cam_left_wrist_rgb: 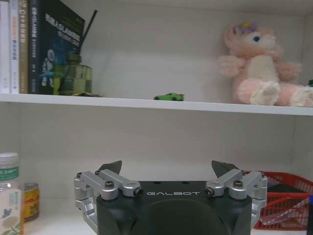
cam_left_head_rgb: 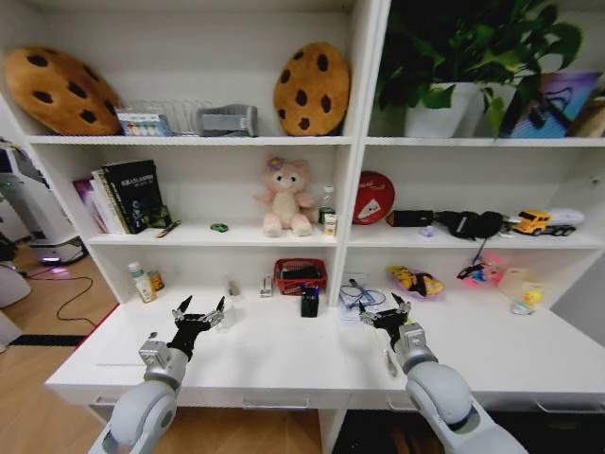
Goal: Organize the objects on the table.
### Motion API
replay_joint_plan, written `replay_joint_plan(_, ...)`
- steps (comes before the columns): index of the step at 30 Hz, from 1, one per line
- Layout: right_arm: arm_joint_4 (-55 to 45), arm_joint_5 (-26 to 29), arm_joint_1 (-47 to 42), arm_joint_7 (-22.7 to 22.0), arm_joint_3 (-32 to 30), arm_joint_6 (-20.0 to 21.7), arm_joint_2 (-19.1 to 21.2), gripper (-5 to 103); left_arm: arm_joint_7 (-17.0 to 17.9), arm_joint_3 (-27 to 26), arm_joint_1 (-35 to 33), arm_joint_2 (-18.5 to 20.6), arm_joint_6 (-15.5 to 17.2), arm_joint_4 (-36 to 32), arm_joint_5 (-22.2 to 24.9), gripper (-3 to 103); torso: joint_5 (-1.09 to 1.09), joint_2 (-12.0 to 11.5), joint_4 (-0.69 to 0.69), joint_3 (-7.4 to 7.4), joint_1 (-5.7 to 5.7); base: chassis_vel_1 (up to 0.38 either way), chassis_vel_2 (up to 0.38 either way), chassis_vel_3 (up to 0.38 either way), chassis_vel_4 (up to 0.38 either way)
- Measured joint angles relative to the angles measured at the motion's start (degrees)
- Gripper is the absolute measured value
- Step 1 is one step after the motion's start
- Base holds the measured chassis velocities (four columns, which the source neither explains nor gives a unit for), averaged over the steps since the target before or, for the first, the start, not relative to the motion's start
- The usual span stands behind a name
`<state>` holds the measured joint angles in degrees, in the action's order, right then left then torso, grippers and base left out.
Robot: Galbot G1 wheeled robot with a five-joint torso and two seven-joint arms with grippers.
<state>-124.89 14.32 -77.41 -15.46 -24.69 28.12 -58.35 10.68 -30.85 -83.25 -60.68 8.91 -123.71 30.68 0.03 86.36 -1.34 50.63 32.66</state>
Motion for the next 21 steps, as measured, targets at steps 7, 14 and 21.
replay_joint_plan(7,-0.1,0.0,-0.1,0.0,0.0,0.0,0.3,100,0.0,0.0,0.0,0.0,0.0,0.0,0.0,100,-0.06,0.0,0.0,0.0,0.0,0.336,0.339,-0.324,-0.325)
replay_joint_plan(14,0.2,0.0,0.1,-0.1,0.3,-1.2,0.4,100,0.0,0.0,0.0,0.0,0.0,0.0,0.0,100,-0.02,0.0,0.01,0.0,0.0,0.338,0.341,-0.353,-0.346)
replay_joint_plan(21,1.7,0.8,-0.1,-1.4,-0.2,-6.1,0.1,100,0.0,0.0,0.0,0.0,0.0,0.0,0.0,100,0.02,0.0,0.01,-0.01,-0.01,0.272,0.274,-0.241,-0.27)
